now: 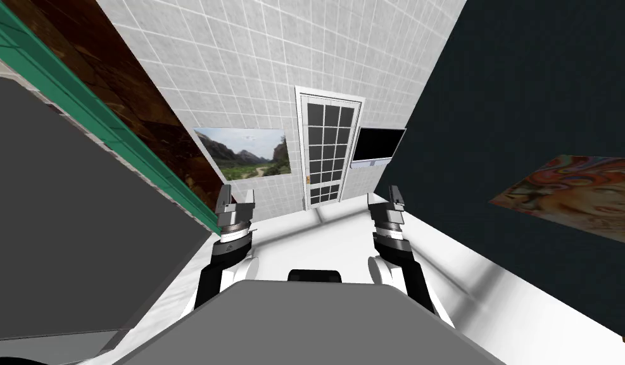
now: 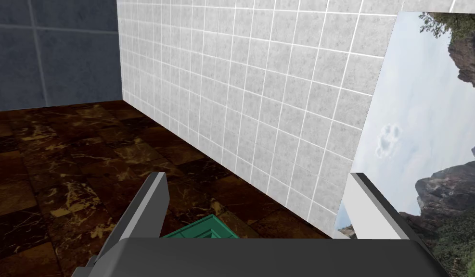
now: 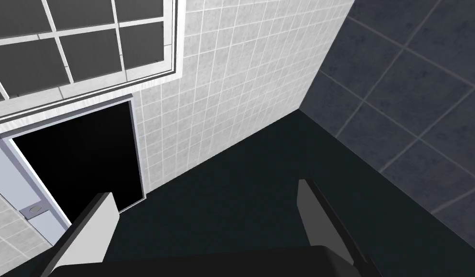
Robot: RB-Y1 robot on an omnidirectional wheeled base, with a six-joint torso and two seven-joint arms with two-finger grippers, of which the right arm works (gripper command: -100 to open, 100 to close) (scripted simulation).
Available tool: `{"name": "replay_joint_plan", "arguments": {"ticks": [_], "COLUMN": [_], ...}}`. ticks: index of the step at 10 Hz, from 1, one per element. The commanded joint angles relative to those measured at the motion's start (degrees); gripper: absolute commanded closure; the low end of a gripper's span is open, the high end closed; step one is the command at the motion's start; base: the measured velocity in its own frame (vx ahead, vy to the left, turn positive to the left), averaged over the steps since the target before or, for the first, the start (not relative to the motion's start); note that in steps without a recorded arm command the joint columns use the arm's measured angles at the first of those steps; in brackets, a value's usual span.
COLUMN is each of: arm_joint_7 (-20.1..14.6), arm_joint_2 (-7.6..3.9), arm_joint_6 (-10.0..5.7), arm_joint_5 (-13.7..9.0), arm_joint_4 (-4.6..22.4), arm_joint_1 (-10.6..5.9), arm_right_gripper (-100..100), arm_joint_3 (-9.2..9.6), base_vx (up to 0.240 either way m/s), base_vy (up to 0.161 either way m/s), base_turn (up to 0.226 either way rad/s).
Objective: Pull the door open
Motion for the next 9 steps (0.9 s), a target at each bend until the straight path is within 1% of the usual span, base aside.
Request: {"name": "replay_joint_plan", "arguments": {"ticks": [1,3,4,5,6,7,8,9], "arm_joint_7": [-1.4,-3.1,-4.3,-4.9,-6.1,-6.8,-8.3,-9.1], "arm_joint_2": [-0.75,-1.53,-2.0,-2.23,-2.7,-2.94,-3.43,-3.68], "arm_joint_6": [-0.68,-1.48,-2.04,-2.33,-2.9,-3.25,-3.97,-4.33], "arm_joint_5": [-1.2,-2.6,-3.5,-4.0,-5.0,-5.6,-6.9,-7.5], "arm_joint_4": [1.8,4.0,5.5,6.3,7.9,8.8,10.8,11.7], "arm_joint_1": [-0.42,-0.92,-1.28,-1.45,-1.81,-2.03,-2.48,-2.71], "arm_right_gripper": [-100,-100,-100,-100,-100,-100,-100,-100], "arm_joint_3": [0.12,0.27,0.37,0.42,0.53,0.59,0.72,0.79], "base_vx": [0.065,0.133,0.156,0.145,0.135,0.125,0.132,0.133], "base_vy": [-0.005,0.017,-0.014,-0.012,-0.005,0.003,-0.009,-0.007], "base_turn": [0.16,0.156,0.155,0.128,0.148,0.126,0.208,0.14]}}
